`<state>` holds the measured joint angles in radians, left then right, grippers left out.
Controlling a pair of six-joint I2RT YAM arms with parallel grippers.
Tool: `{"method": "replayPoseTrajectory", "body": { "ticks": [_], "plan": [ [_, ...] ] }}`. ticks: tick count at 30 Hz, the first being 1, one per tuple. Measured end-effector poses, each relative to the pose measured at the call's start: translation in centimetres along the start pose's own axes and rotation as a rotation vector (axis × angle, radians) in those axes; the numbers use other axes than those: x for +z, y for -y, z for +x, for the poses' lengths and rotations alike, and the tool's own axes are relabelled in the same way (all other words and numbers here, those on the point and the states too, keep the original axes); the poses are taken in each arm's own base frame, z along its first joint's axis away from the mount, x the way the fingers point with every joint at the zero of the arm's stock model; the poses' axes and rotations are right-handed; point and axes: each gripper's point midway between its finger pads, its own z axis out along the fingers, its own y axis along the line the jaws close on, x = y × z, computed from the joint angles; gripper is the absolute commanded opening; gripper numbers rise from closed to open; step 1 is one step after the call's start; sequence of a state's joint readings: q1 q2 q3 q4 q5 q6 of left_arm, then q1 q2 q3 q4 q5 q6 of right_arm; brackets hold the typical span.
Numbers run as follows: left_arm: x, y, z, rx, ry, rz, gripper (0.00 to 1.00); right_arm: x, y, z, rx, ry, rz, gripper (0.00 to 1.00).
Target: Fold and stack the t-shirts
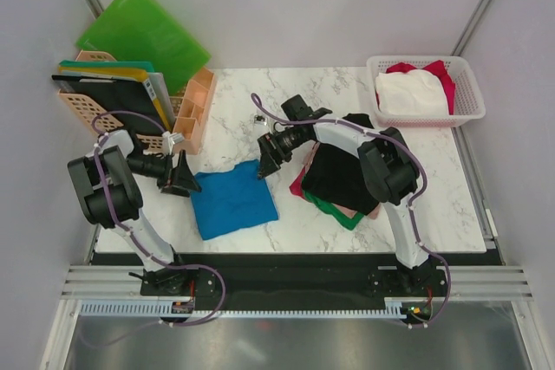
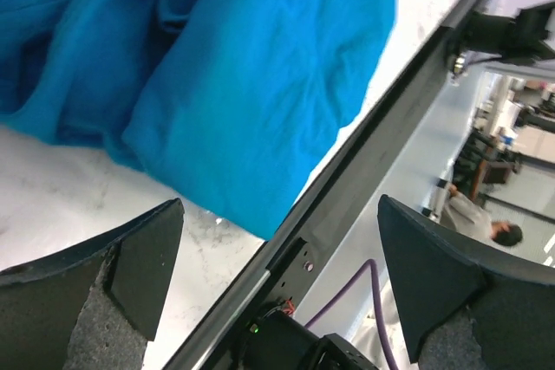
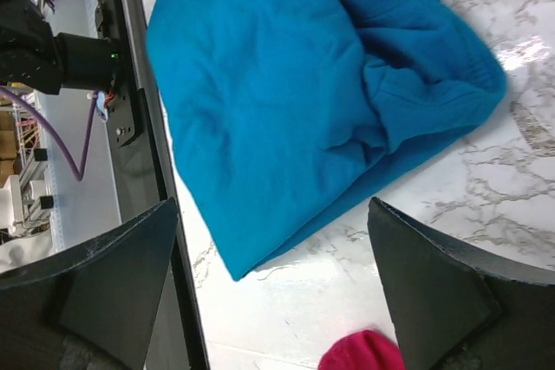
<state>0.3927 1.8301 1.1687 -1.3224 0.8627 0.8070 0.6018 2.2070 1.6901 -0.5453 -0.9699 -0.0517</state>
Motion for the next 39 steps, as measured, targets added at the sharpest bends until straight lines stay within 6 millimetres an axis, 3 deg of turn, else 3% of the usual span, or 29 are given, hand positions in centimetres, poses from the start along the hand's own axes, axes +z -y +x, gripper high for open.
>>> {"method": "replayPoseTrajectory", "body": {
  "ticks": [9,19,27,39],
  "plan": [
    [-1.1,-2.0,0.1,-0.085,-0.001,-0.185,1.00,-0.1,2.4,-0.6,-0.003,0.014,0.075,0.98],
    [0.1,-3.6,0.0,-0.154,-0.024,-0.192,1.00,1.0,4.5,-0.1,0.000,0.013,0.093,0.98],
    [1.5,-4.6,-0.8,-0.153,-0.015,-0.214,1.00,1.8,4.8,-0.8,-0.053,0.068,0.054,0.98],
    [4.2,-2.7,-1.2,-0.151,-0.061,-0.125,1.00,2.4,4.4,-1.1,-0.035,0.112,-0.008,0.98]
  ]
}}
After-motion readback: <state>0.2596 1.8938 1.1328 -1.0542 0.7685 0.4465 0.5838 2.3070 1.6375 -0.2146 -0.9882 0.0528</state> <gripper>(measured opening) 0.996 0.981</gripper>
